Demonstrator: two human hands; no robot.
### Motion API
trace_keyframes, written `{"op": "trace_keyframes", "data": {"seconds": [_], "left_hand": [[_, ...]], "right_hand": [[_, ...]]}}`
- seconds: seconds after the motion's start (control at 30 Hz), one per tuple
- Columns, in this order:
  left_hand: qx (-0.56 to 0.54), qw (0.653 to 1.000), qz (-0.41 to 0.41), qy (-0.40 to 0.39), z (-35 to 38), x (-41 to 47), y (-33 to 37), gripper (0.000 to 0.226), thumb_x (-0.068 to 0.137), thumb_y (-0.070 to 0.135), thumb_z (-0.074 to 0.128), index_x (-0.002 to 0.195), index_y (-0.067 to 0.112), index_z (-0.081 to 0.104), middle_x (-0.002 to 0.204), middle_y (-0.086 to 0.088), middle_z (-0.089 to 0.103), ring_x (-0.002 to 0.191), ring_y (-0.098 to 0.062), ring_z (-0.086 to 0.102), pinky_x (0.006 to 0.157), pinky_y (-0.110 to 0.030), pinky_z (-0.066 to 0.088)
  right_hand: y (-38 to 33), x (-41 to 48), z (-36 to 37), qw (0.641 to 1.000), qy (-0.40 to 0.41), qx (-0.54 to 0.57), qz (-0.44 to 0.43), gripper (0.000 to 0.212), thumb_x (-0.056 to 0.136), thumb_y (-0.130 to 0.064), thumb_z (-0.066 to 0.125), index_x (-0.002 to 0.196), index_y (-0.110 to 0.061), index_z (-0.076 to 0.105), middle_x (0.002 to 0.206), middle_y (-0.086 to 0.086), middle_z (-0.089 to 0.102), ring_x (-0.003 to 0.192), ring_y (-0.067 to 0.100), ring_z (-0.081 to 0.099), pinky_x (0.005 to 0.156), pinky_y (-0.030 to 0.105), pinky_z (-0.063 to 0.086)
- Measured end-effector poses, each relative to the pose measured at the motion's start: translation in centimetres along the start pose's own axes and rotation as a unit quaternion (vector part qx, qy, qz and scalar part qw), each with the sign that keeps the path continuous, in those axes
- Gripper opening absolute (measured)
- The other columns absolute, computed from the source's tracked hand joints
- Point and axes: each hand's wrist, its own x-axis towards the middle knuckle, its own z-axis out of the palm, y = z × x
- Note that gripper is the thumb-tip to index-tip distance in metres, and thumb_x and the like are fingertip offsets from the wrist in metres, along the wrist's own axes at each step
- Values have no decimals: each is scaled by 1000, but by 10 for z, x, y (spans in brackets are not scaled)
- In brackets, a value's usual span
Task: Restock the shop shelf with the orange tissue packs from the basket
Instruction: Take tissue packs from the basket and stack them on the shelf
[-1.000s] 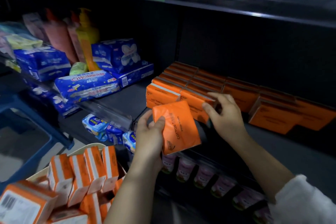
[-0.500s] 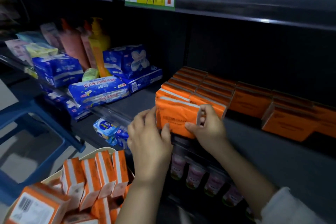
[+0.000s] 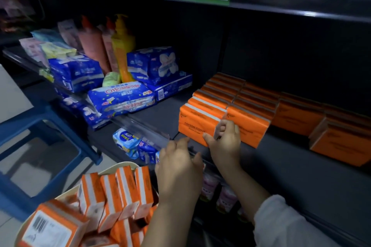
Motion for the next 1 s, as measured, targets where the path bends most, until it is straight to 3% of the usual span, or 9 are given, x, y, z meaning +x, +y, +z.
{"op": "trace_keyframes", "data": {"seconds": [0.1, 0.17, 0.43, 0.53, 0.7, 0.77, 0.87, 1.0], "left_hand": [[-19, 1000, 12, -2, 4, 1, -3, 52, 90, 34, 57, 139, 25, 42, 135, 1, 46, 127, -20, 38, 104, -33, 33], [-22, 1000, 22, 0, 7, 2, -2, 52, 90, 32, 58, 139, 22, 43, 134, -1, 47, 126, -21, 38, 103, -32, 32], [-38, 997, 73, 4, 9, -5, 3, 44, 88, 27, 60, 130, 18, 53, 124, -5, 55, 118, -23, 48, 98, -32, 38], [-45, 996, 71, 33, -6, -14, -14, 39, 85, 24, 61, 122, 12, 60, 115, -11, 62, 109, -28, 56, 94, -36, 43], [94, 992, 43, 69, -41, -48, -111, 38, 86, 28, 61, 121, 12, 60, 111, -12, 63, 107, -31, 56, 93, -36, 42], [152, 987, -11, 45, -55, -68, -160, 40, 88, 34, 57, 125, 17, 57, 114, -9, 61, 110, -29, 55, 90, -36, 44], [211, 975, -64, 31, -76, -90, -219, 36, 86, 38, 57, 116, 18, 62, 111, -8, 61, 105, -31, 56, 85, -38, 45], [252, 957, -132, 65, -99, -102, -260, 53, 88, 35, 57, 137, 18, 44, 136, -9, 44, 118, -30, 46, 92, -40, 42]], "right_hand": [[4, 1, -10, 1000, -13, 0, 12, 52, 69, -21, 80, 110, -19, 49, 105, -7, 42, 100, 16, 50, 87, 35, 47], [5, 2, -21, 1000, -24, -3, 1, 56, 70, -21, 80, 117, -18, 49, 109, -8, 41, 100, 12, 48, 85, 31, 46], [15, -17, -58, 998, -30, -2, -52, 40, 72, -12, 78, 103, -22, 55, 99, -7, 45, 80, 5, 49, 75, 22, 45], [10, -39, -59, 994, -71, -6, -84, 38, 71, -8, 78, 100, -19, 57, 97, -2, 48, 74, 1, 48, 68, 7, 41], [-15, -75, -42, 977, -172, -38, -119, 43, 70, -9, 79, 109, -8, 61, 97, 5, 52, 76, 15, 51, 63, 12, 39], [-27, -88, -31, 967, -208, -60, -131, 44, 72, -14, 78, 112, -9, 61, 98, 3, 52, 77, 14, 50, 70, 18, 36], [-46, -108, -9, 956, -250, -71, -135, 47, 73, -18, 78, 115, -9, 60, 101, 3, 54, 83, 12, 50, 77, 21, 36], [-65, -135, 23, 947, -283, -81, -128, 47, 72, -21, 77, 115, -12, 60, 104, 3, 54, 98, 19, 55, 84, 26, 39]]}}
